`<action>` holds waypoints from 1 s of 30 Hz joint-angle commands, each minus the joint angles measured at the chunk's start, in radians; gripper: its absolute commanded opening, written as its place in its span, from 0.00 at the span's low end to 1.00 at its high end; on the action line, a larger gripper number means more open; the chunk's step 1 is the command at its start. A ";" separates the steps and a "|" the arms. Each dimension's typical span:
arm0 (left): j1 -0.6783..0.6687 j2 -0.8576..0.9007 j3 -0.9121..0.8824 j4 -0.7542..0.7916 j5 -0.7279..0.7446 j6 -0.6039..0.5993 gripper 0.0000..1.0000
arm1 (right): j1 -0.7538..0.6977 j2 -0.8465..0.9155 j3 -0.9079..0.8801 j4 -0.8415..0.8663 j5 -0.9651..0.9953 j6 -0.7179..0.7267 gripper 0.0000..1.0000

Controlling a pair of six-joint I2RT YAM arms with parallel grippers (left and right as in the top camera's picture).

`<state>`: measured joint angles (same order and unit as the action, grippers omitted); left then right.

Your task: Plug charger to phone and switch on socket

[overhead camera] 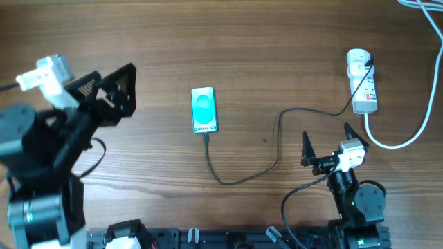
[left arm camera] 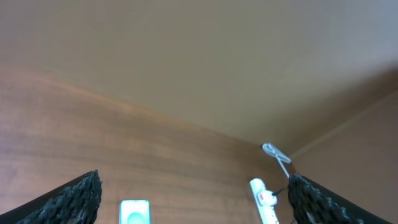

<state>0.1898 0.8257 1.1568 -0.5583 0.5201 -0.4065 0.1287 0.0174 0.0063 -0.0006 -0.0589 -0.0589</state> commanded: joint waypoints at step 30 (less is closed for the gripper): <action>-0.130 -0.822 -0.575 0.011 -0.219 0.062 1.00 | -0.005 -0.008 -0.001 0.002 0.006 -0.019 1.00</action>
<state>0.0731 0.0158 0.6258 -0.6674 0.3904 -0.3573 0.1287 0.0174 0.0063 -0.0006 -0.0589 -0.0589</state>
